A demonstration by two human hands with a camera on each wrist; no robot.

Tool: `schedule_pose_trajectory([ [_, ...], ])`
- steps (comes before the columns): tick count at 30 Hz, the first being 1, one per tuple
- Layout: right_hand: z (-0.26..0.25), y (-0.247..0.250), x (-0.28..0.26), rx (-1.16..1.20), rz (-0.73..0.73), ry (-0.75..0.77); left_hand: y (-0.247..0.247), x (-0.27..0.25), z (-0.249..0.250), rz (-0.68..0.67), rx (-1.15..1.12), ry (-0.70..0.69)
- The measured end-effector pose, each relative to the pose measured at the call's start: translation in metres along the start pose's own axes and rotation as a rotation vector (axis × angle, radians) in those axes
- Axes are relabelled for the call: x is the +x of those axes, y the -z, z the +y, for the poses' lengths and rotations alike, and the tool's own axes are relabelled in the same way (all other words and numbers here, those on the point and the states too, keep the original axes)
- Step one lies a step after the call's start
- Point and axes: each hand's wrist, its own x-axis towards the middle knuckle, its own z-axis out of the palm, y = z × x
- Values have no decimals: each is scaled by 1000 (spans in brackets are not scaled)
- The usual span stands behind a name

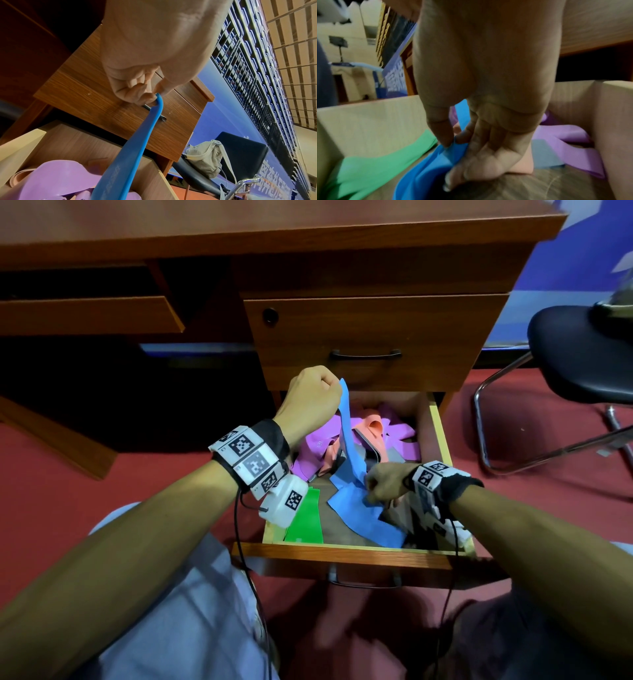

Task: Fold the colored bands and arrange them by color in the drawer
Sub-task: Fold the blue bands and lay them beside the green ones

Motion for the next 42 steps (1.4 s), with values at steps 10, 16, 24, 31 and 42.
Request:
schedule_pose_trajectory([
  [10,0,53,-42,687,246,62,1,3,2,-7,-20,-16],
  [16,-5,80,-82,1187,210,236,-2,2,8,-37,-148,24],
  [24,-6,85,-97,1392,296,379,-9,-9,14,-130,-223,-3],
  [31,-11,71,-95,1016,555,485,-14,-9,13,-142,-232,89],
  [42,1,75,-101,530,683,474,-8,-7,11,-221,-170,115],
])
